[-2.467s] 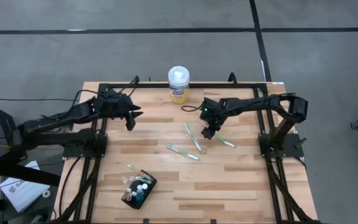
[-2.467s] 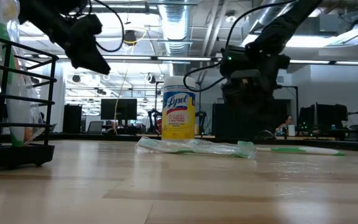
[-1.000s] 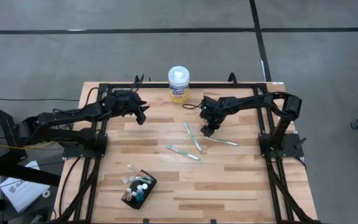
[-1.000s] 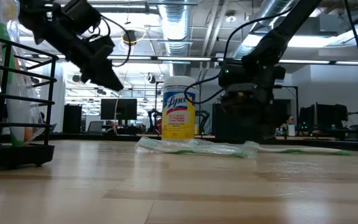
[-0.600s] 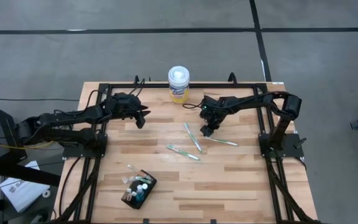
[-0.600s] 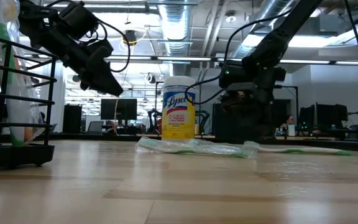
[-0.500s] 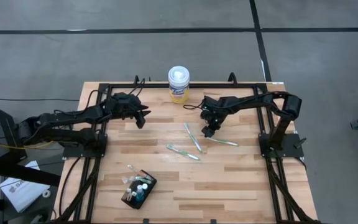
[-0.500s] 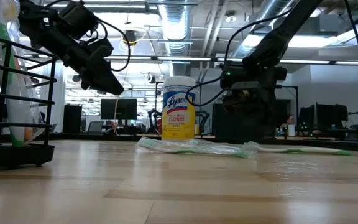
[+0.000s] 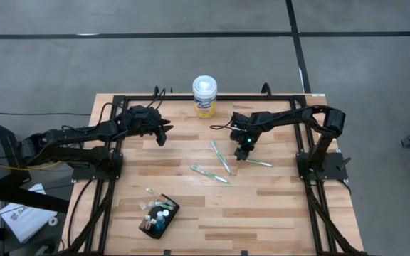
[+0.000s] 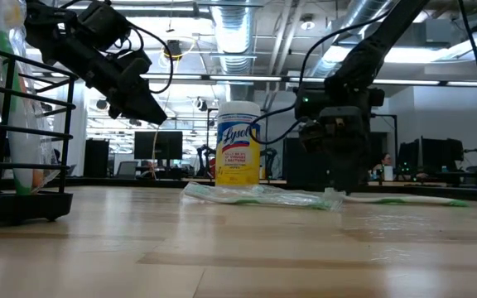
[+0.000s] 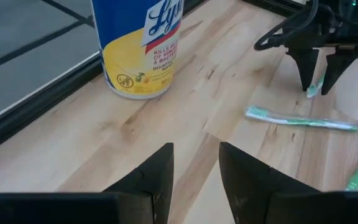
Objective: Pick & Place toothbrushing station
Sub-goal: Put the green toothbrush into the black wire organizer bin
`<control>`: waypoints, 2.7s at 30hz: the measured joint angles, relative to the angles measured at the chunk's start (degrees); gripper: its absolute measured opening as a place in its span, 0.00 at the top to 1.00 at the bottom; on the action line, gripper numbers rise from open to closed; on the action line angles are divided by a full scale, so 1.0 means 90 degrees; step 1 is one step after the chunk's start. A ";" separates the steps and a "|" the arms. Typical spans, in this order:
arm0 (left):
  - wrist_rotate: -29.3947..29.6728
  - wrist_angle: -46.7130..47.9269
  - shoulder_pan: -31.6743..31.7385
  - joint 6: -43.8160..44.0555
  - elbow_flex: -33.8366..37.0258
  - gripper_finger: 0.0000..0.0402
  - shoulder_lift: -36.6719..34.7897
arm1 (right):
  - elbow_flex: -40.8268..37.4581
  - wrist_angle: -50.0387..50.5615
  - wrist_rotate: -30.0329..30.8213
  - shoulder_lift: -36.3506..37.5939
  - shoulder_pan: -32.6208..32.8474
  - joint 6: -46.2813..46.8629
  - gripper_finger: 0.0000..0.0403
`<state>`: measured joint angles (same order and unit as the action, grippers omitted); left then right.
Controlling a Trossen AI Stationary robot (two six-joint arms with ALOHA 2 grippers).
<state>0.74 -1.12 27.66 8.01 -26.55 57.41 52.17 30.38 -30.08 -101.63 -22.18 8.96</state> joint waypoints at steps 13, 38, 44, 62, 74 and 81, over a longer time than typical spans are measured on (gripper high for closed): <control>0.0053 -0.0032 0.0002 0.0000 0.0000 0.69 0.0002 | -0.0006 0.0026 0.0139 0.0008 -0.0088 -0.0112 0.99; 0.0205 -0.0442 0.0007 -0.0044 -0.0002 0.69 0.0002 | 0.0496 -0.2621 0.0885 0.2642 0.0190 0.2778 1.00; 0.0206 -0.0564 0.0007 -0.0033 -0.0002 0.69 0.0002 | 0.0504 -0.4180 0.3303 0.3092 0.1626 0.3636 1.00; -0.0620 -0.0800 0.0007 -0.0026 -0.0002 0.70 0.0001 | 0.2743 -0.6895 0.6937 -0.0268 0.4157 0.2072 1.00; -0.0562 -0.1385 -0.0091 -0.0048 -0.0002 0.74 -0.0002 | 0.3409 -0.5880 0.6851 -0.0622 0.5180 0.1651 1.00; -0.0389 -0.1362 -0.0363 -0.0181 -0.0002 0.72 -0.0002 | 0.3404 -0.6359 0.7307 -0.0984 0.5523 0.1822 1.00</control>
<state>-2.77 -13.38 24.39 6.38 -26.57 57.39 82.81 -26.84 35.68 -110.49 27.53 25.35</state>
